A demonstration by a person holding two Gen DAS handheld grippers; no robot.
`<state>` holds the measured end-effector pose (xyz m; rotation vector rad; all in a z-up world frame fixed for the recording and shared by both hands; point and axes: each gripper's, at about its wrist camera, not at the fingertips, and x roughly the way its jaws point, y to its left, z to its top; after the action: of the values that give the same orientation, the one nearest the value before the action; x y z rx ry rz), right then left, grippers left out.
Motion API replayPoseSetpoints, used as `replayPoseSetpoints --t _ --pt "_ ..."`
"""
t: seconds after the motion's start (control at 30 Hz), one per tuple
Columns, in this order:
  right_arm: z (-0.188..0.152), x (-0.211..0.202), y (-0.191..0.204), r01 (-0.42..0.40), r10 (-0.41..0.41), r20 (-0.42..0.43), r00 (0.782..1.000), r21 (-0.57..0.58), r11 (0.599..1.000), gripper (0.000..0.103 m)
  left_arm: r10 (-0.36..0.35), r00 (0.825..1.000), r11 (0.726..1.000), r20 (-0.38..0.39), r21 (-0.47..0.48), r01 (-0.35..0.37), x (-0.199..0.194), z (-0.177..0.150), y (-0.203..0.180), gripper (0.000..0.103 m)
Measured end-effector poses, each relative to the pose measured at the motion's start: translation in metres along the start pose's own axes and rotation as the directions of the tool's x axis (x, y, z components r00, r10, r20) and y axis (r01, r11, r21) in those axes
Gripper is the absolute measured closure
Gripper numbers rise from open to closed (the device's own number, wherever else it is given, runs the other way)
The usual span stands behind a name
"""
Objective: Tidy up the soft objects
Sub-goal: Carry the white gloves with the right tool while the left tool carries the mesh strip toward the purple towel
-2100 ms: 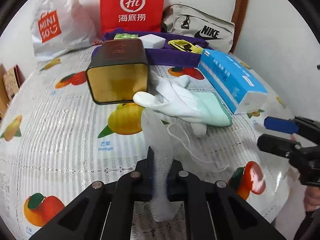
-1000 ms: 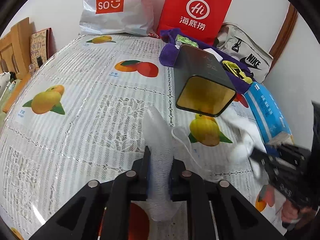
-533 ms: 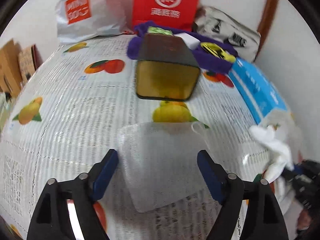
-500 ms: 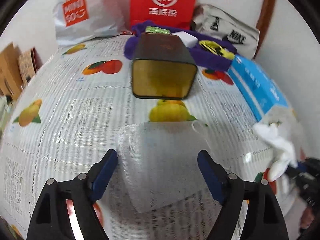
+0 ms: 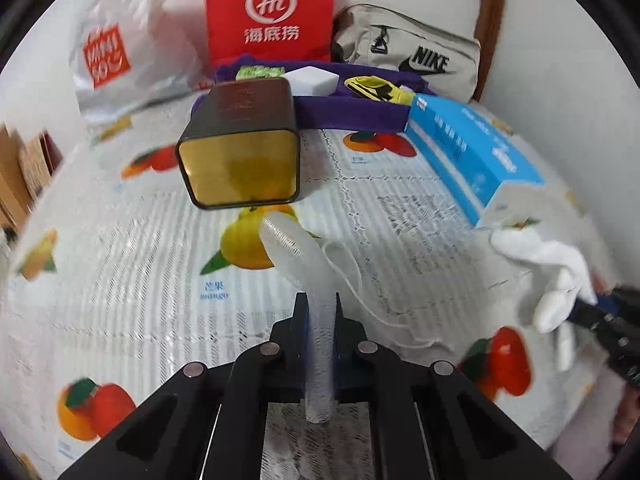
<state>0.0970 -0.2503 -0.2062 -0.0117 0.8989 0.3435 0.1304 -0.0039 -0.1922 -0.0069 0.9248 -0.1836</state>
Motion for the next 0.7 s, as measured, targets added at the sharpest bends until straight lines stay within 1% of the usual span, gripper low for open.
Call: replayPoseSetpoints --t 0.1,0.2,0.33,0.5,0.7 --pt "0.006 -0.008 0.000 -0.016 0.016 0.020 1.000 0.008 1.000 0.089 -0.050 0.999 0.997 -0.004 -0.053 0.049 -0.008 0.003 0.008 0.095" --pt "0.016 -0.017 0.001 -0.033 0.032 0.041 0.999 0.016 0.999 0.089 -0.075 0.997 0.995 0.005 -0.071 0.075 -0.015 0.008 0.012 0.095" --pt "0.028 -0.025 0.005 -0.039 0.038 0.060 0.997 0.005 0.999 0.089 -0.091 0.996 0.992 0.019 -0.084 0.092 -0.026 0.020 0.013 0.095" --pt "0.046 -0.039 0.013 -0.065 0.067 0.100 0.993 -0.017 0.998 0.089 -0.092 0.995 0.991 0.042 -0.095 0.096 -0.037 0.035 0.016 0.095" --pt "0.069 -0.044 0.016 -0.067 0.069 0.126 0.990 -0.022 0.998 0.089 -0.100 0.993 0.985 0.067 -0.132 0.108 -0.046 0.055 0.028 0.095"
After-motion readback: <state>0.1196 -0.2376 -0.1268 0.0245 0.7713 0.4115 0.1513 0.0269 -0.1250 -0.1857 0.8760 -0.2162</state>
